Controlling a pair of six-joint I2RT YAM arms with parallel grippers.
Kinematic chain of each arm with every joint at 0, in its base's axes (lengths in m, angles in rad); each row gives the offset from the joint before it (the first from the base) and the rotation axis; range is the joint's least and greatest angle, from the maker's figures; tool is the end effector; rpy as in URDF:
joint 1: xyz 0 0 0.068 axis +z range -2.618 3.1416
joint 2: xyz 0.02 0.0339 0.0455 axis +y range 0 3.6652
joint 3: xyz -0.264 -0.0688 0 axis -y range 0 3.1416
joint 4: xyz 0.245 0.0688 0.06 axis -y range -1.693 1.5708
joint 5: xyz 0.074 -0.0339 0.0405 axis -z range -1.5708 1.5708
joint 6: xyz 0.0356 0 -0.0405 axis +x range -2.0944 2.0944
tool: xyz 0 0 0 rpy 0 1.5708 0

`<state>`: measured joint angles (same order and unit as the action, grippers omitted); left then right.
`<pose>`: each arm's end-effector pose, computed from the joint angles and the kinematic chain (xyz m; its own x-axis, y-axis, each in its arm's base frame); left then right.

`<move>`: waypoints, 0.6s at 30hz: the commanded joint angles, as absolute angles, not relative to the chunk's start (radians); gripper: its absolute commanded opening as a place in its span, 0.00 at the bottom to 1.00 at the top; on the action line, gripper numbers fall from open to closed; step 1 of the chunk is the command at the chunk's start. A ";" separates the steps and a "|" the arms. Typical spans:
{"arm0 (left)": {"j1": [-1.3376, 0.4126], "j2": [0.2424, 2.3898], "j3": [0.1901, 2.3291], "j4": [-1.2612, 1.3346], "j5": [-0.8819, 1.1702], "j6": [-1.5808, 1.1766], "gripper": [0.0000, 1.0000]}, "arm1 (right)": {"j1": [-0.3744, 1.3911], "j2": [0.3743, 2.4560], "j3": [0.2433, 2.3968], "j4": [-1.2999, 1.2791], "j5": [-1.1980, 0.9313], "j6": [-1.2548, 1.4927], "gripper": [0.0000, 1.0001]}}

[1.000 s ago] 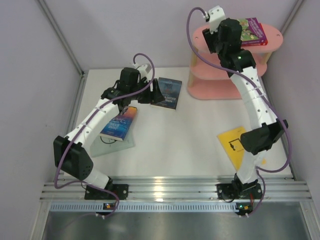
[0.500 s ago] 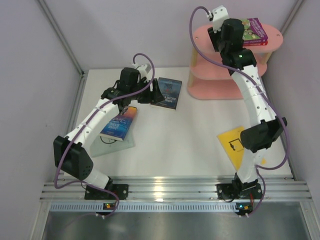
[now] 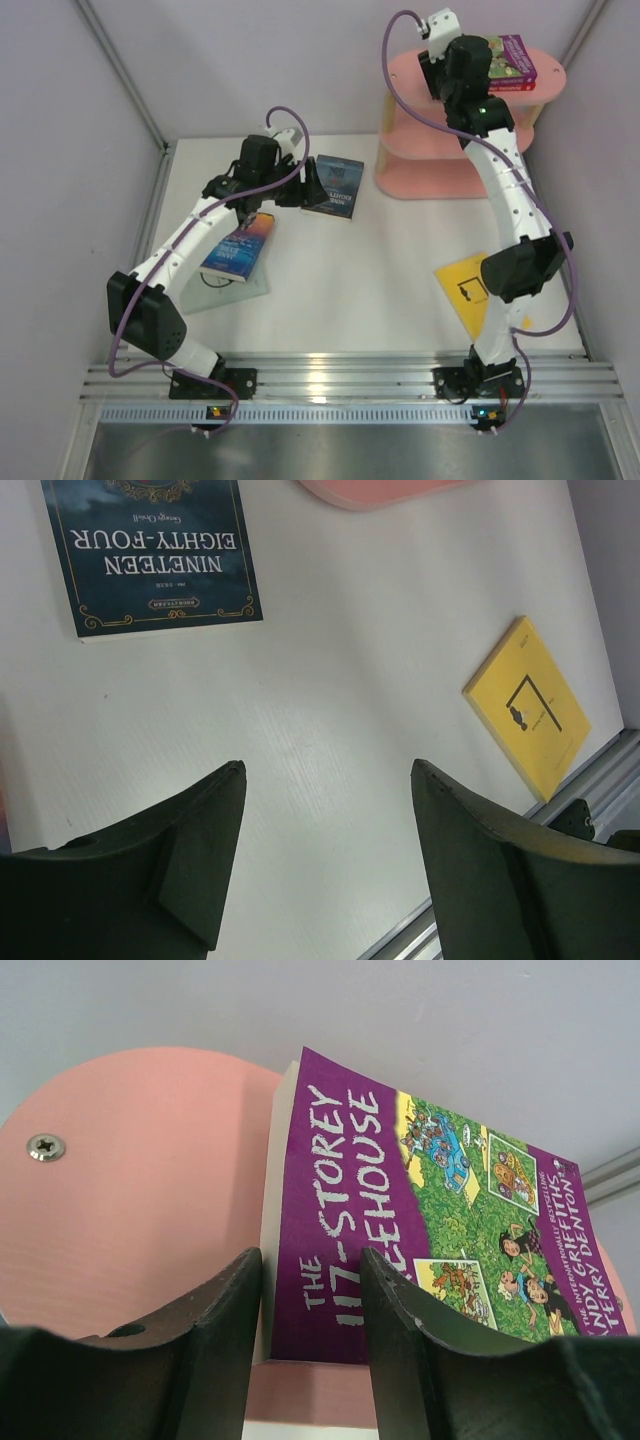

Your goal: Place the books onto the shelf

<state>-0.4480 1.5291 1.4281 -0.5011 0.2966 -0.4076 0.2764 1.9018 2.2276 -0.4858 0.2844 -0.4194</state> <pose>0.3090 -0.1601 0.3511 -0.7189 -0.0751 -0.6910 0.3773 0.7928 -0.4787 0.4121 0.1065 0.4812 -0.1418 -0.4465 -0.8835 -0.0583 0.8947 -0.4428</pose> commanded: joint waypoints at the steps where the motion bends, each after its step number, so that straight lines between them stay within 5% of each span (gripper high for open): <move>1: -0.451 1.520 1.434 -0.466 0.285 -0.385 0.72 | 0.258 1.916 2.276 -0.428 0.267 -0.426 0.43; 18: -0.451 1.525 1.443 -0.472 0.282 -0.376 0.73 | 0.244 1.916 2.258 -0.403 0.229 -0.440 0.41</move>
<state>-0.4480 1.5299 1.4281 -0.5011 0.2932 -0.3931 0.2623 1.9091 2.2276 -0.4568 0.2440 -0.4271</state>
